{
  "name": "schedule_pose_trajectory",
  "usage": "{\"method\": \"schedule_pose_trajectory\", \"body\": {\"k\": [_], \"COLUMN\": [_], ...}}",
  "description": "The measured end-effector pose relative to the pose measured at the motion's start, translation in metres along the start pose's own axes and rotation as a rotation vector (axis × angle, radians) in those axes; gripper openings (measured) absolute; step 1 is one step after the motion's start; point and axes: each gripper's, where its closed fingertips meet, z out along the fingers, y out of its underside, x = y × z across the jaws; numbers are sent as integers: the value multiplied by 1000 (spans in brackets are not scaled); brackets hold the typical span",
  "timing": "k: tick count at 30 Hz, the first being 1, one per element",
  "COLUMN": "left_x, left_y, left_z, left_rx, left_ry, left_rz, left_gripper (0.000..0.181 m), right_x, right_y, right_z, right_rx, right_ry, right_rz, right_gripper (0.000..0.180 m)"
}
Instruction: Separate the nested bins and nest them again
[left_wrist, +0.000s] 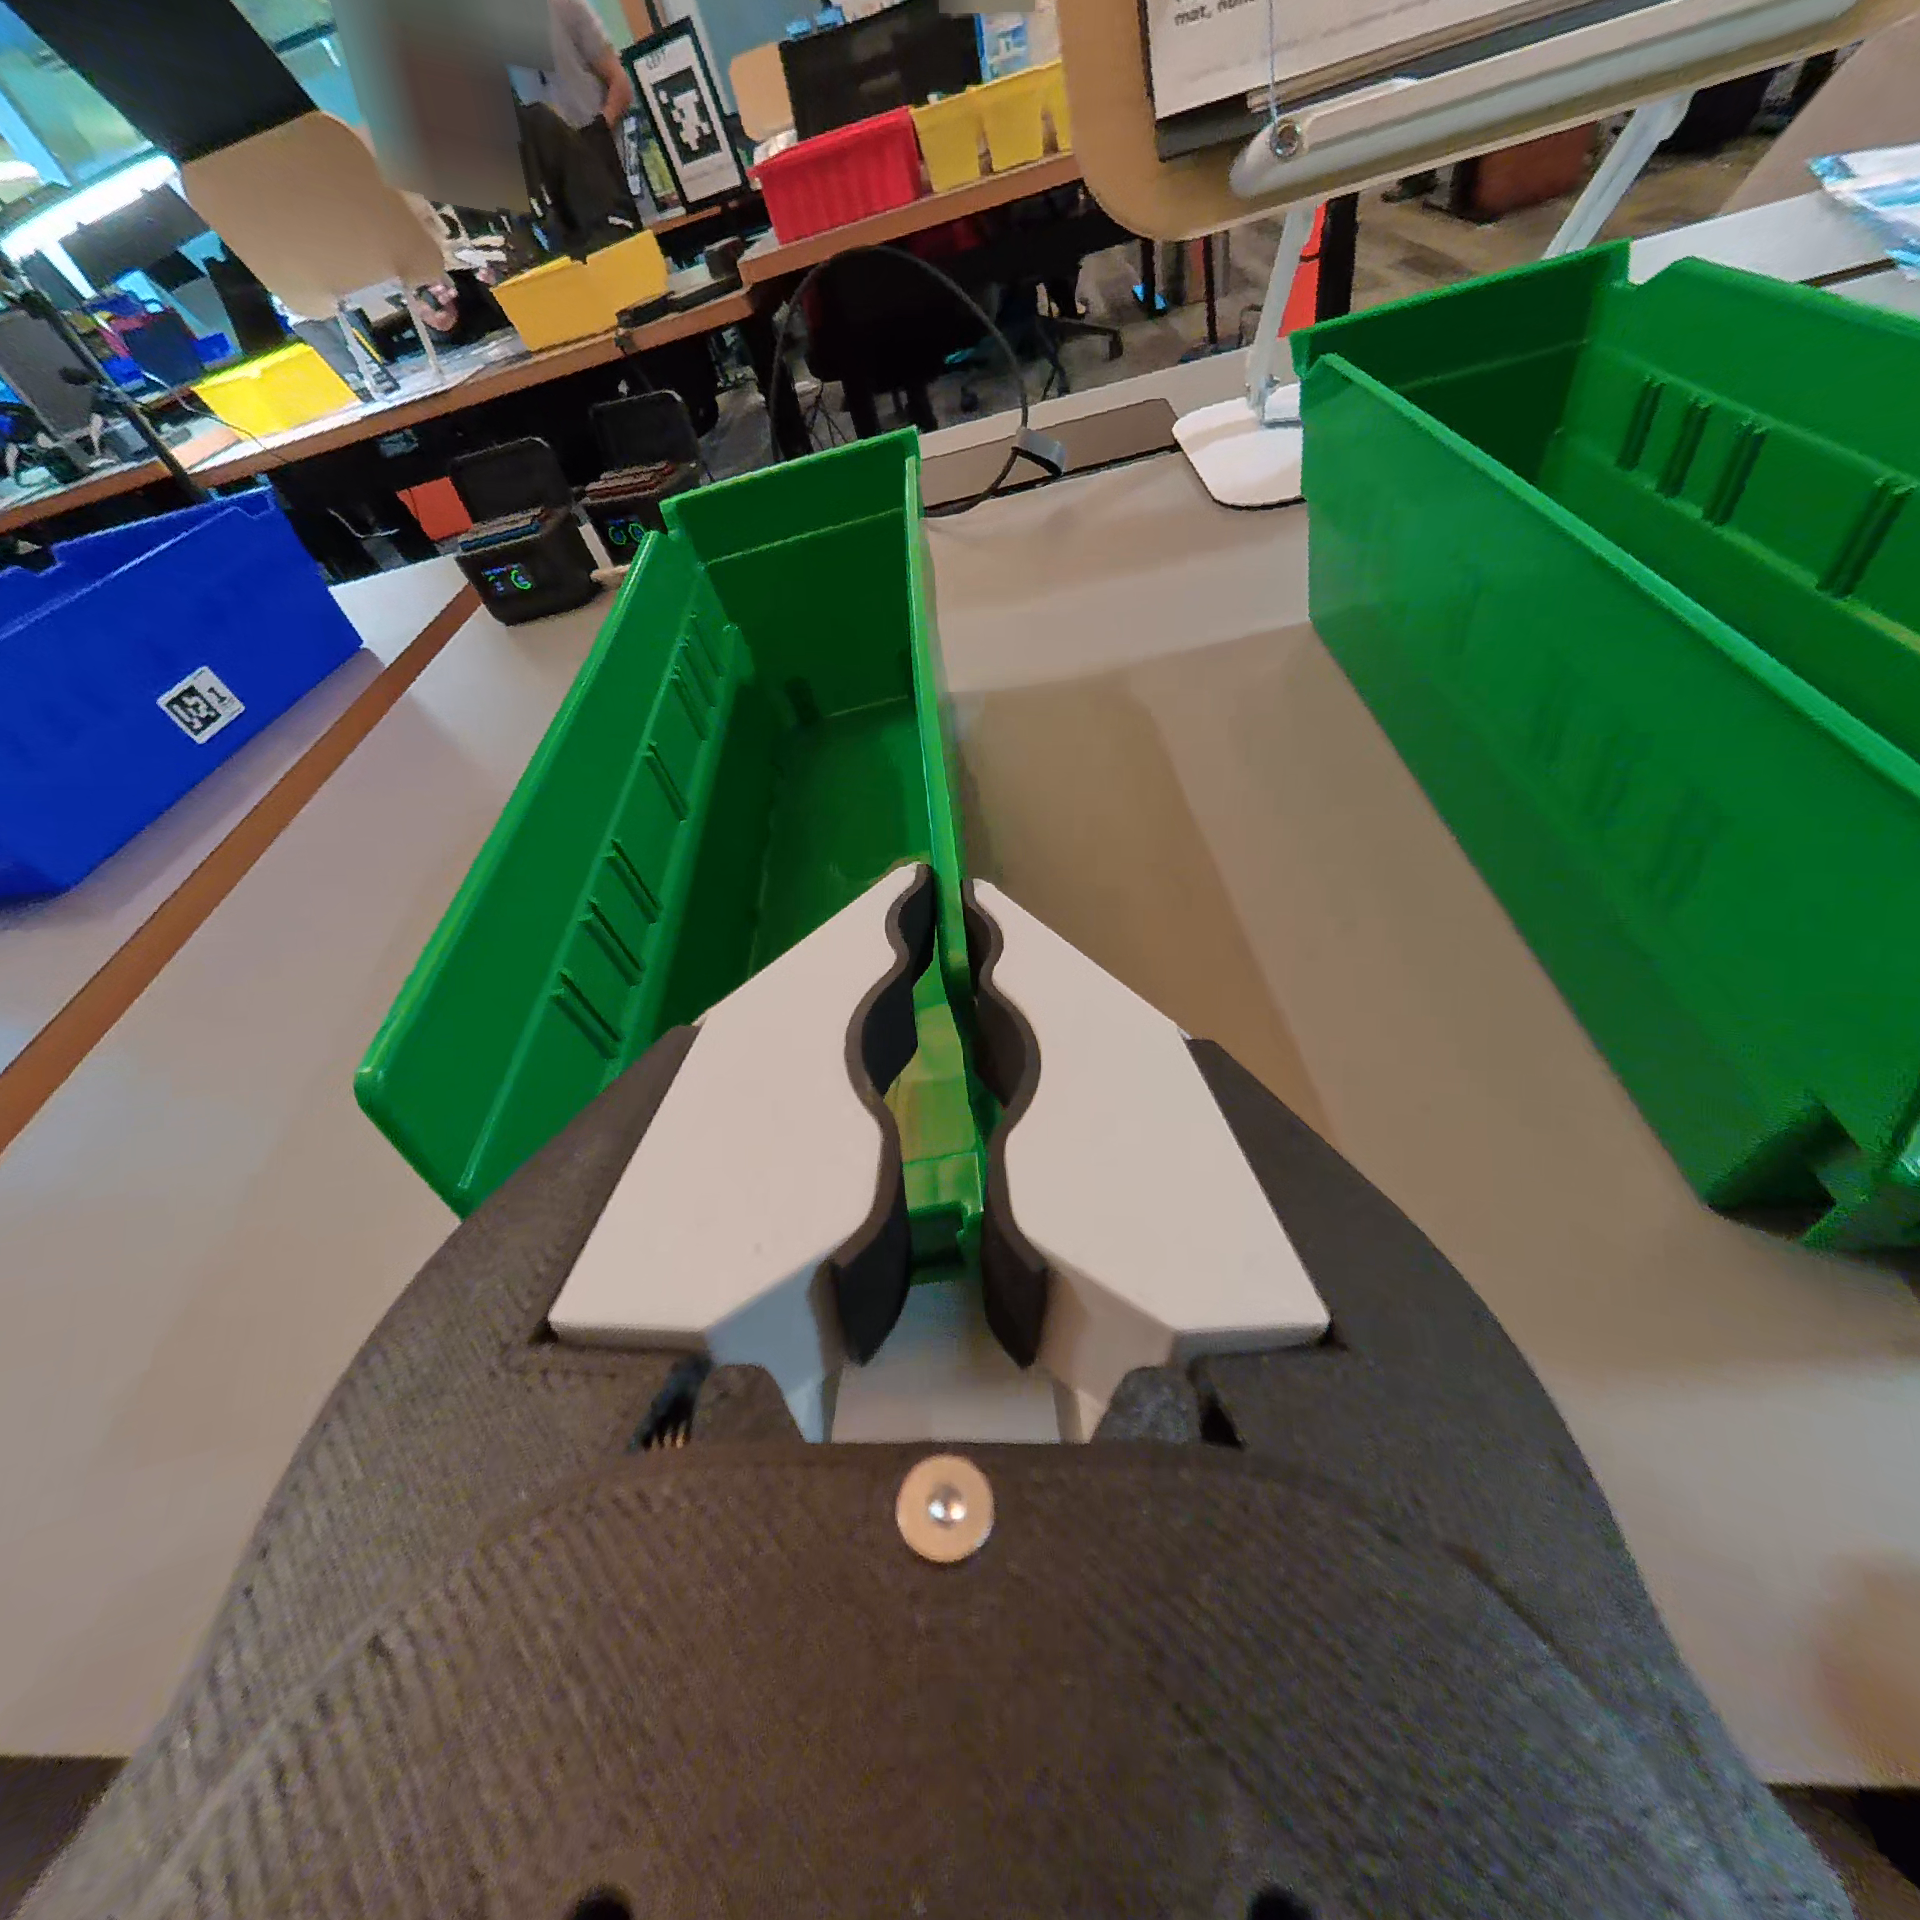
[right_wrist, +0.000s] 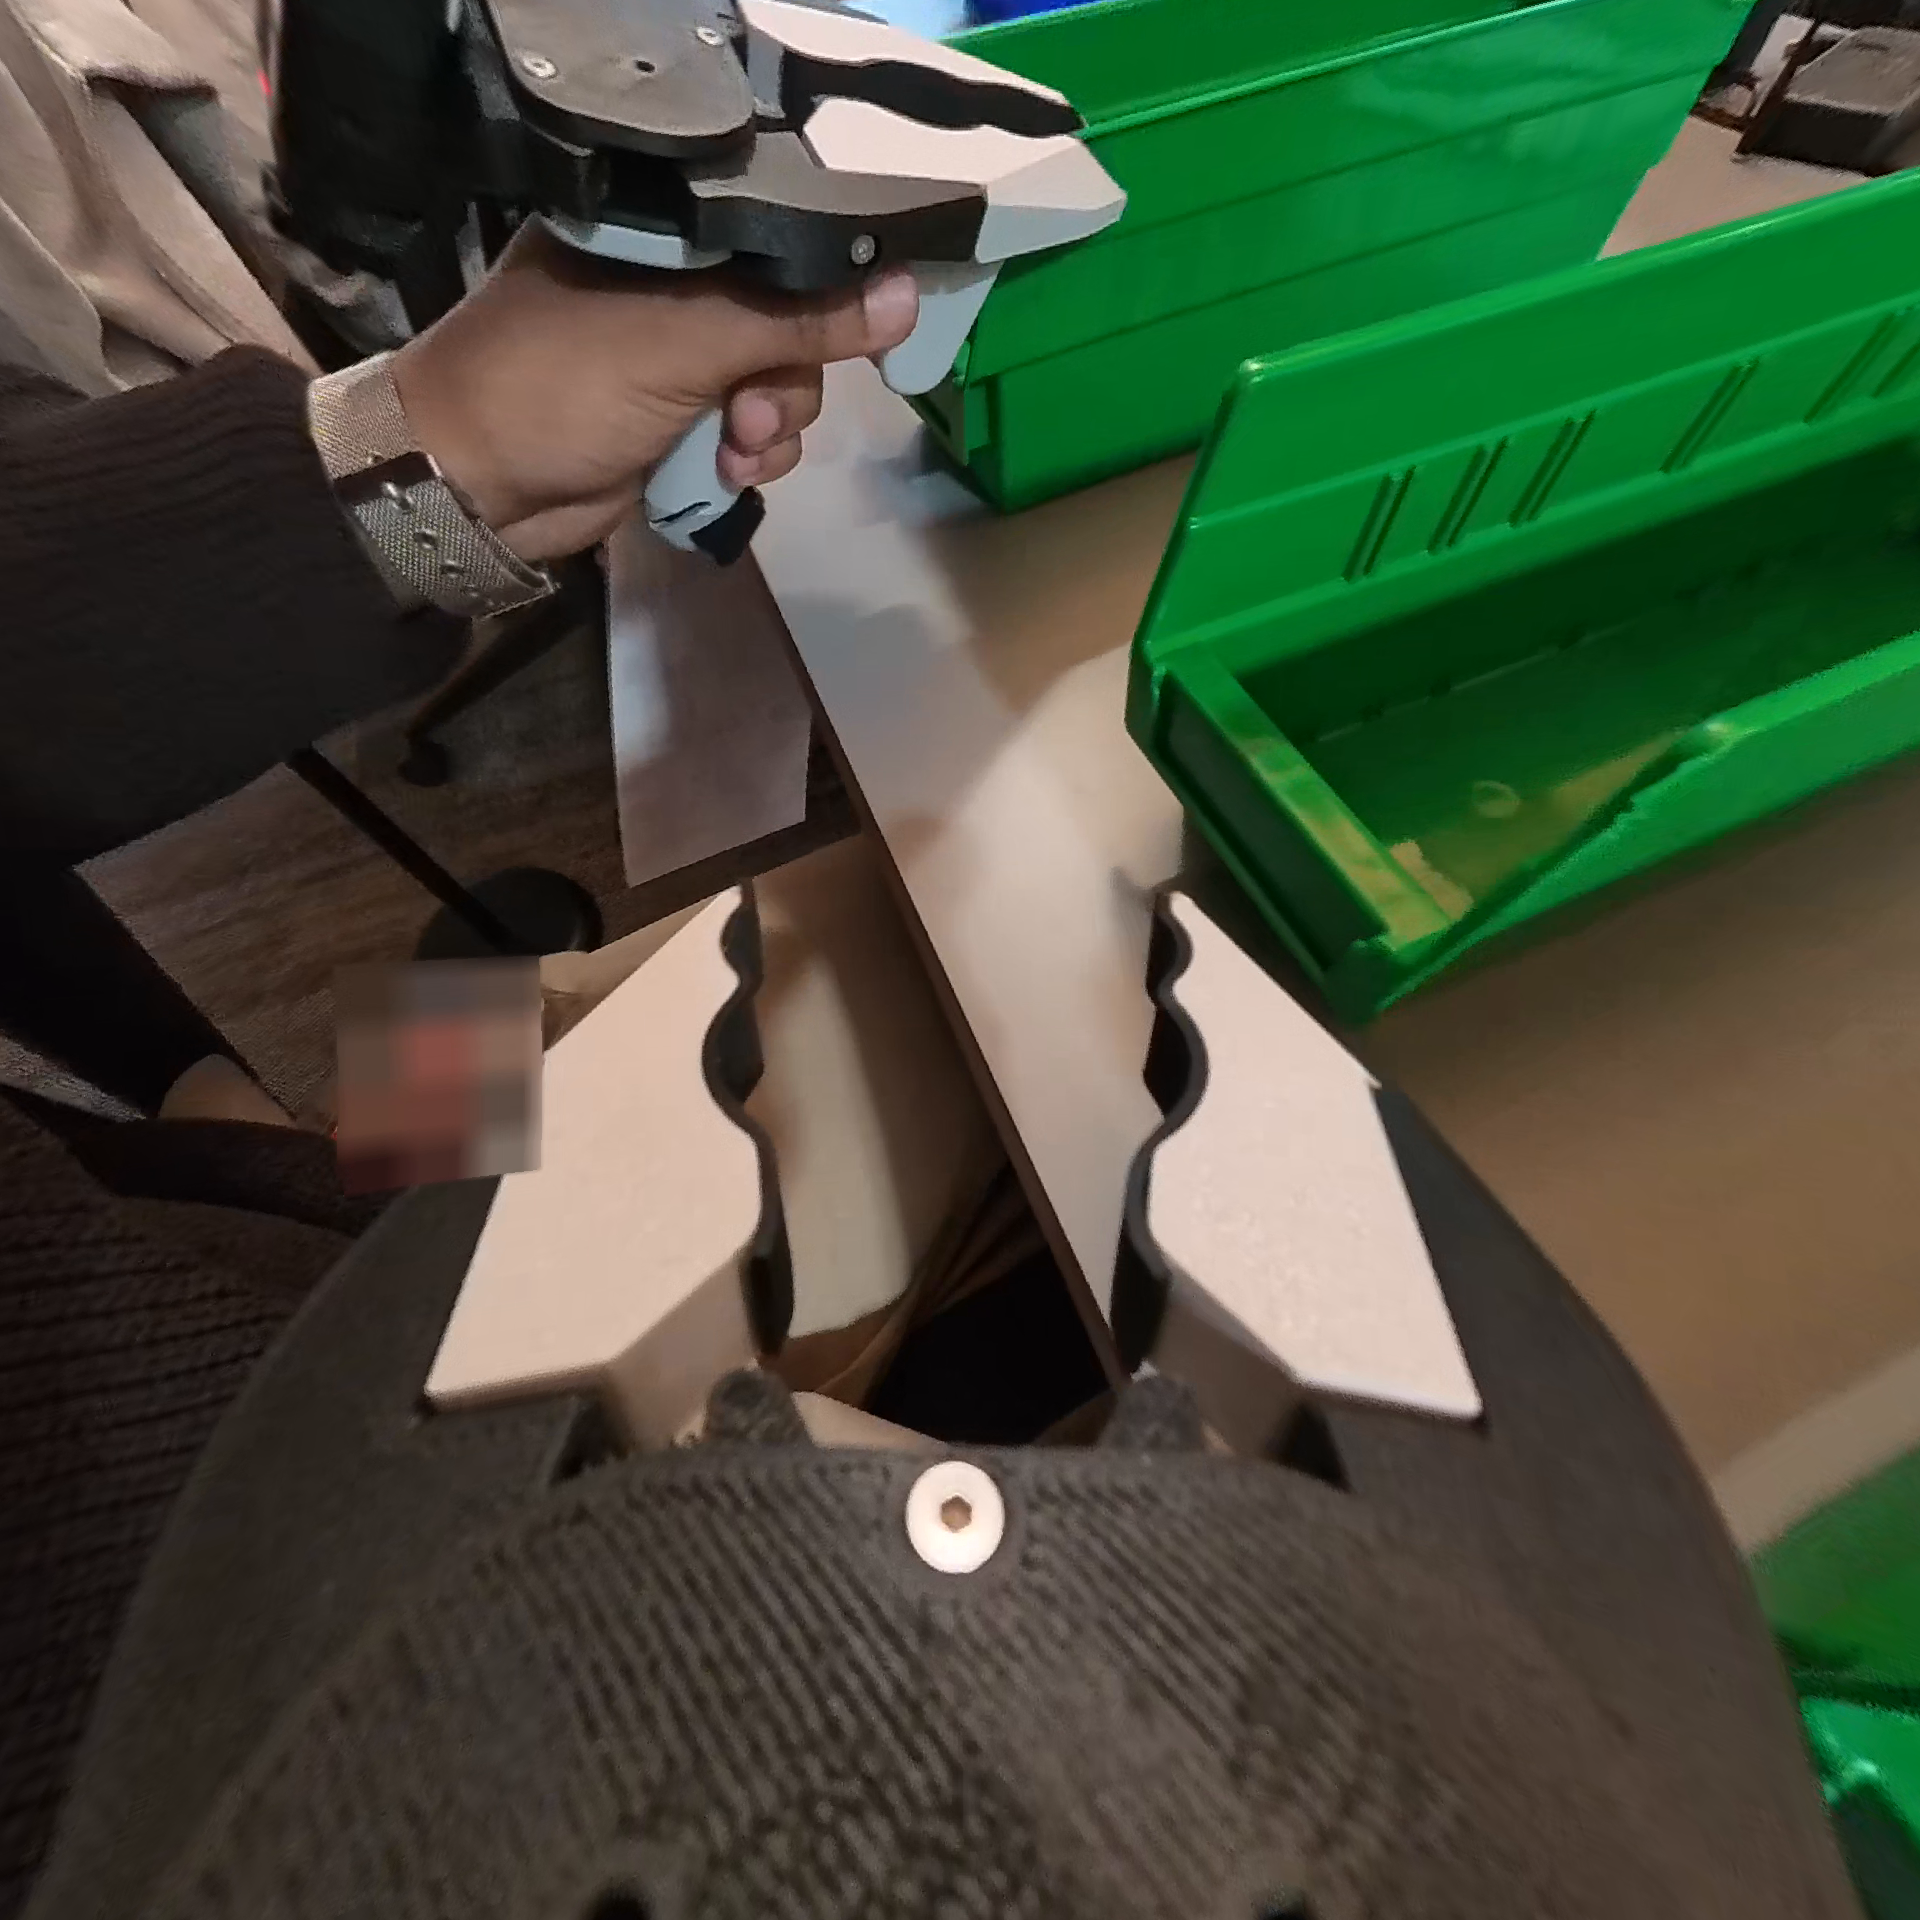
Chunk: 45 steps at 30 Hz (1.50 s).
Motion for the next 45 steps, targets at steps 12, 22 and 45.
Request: {"method": "schedule_pose_trajectory", "body": {"k": [12, 22, 45], "left_x": [3, 5, 112], "left_y": [-2, -1, -38], "left_z": [6, -1, -56], "left_rx": [-7, -3, 203], "left_ry": [-3, -28, 432], "left_rz": [3, 82, 23], "left_gripper": [2, 2, 48], "right_x": [0, -4, -9], "right_y": [0, -3, -2], "right_z": [-9, -4, 4], "right_rx": [14, 19, 4], "right_ry": [20, -11, -51], "right_rz": [4, 8, 8], "right_gripper": [74, 73, 72]}}
